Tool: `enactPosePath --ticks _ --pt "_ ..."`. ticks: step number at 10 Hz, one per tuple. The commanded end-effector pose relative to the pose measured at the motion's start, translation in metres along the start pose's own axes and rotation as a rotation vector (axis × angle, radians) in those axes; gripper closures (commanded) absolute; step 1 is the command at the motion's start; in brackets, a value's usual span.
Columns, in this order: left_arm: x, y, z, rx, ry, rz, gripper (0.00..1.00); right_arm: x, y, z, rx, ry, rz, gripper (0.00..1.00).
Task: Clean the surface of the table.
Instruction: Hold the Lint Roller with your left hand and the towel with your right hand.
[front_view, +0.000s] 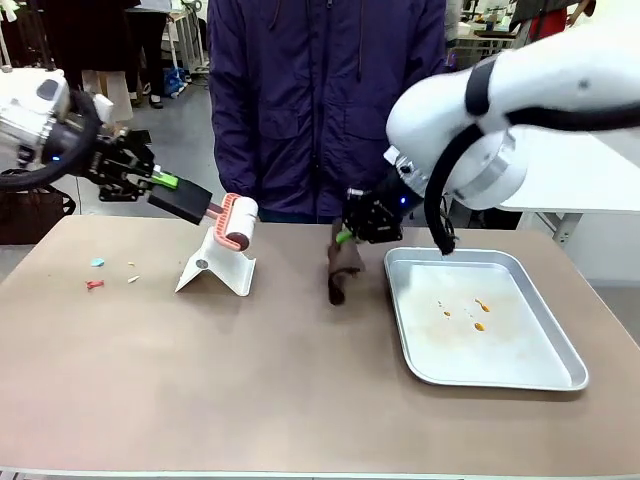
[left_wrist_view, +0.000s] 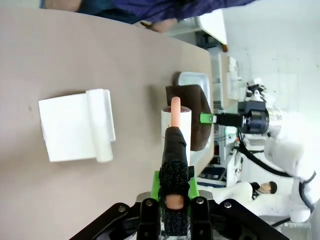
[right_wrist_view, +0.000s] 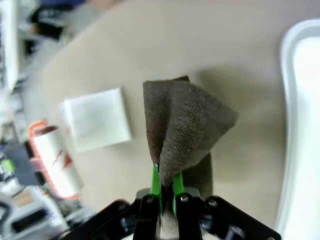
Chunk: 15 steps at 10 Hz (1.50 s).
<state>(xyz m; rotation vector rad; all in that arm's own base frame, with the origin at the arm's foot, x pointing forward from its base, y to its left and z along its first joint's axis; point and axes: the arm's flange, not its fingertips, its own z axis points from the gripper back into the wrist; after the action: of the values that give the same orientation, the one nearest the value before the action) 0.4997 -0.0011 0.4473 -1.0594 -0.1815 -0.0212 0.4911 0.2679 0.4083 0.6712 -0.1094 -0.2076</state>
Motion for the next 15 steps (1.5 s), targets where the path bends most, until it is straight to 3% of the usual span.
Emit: enactPosePath --ticks 1,2,4,5,6,10,13,15 --pt "-0.025 0.005 0.026 -0.076 0.026 -0.062 1.00 -0.037 -0.060 0.029 0.297 0.118 0.097 1.00" --pt "-0.041 0.009 0.049 -0.115 0.038 -0.071 1.00 -0.052 -0.073 0.044 0.430 0.178 0.165 1.00" --pt "-0.070 0.023 0.094 -0.194 0.024 -0.060 1.00 -0.076 -0.098 0.067 0.571 0.258 0.244 1.00" --pt "-0.082 0.032 0.117 -0.240 0.013 -0.030 1.00 -0.085 -0.113 0.080 0.614 0.247 0.245 1.00" --pt "-0.098 0.042 0.142 -0.280 -0.053 0.018 1.00 -0.095 -0.132 0.099 0.682 0.226 0.245 1.00" --pt "-0.137 0.082 0.220 -0.267 -0.054 0.034 1.00 -0.110 -0.196 0.168 0.798 0.074 0.143 1.00" --pt "-0.153 0.103 0.249 -0.287 -0.068 -0.016 1.00 -0.105 -0.252 0.221 0.834 -0.092 -0.049 1.00" --pt "-0.162 0.116 0.261 -0.304 -0.091 0.009 1.00 -0.105 -0.285 0.237 0.879 -0.131 -0.103 1.00"
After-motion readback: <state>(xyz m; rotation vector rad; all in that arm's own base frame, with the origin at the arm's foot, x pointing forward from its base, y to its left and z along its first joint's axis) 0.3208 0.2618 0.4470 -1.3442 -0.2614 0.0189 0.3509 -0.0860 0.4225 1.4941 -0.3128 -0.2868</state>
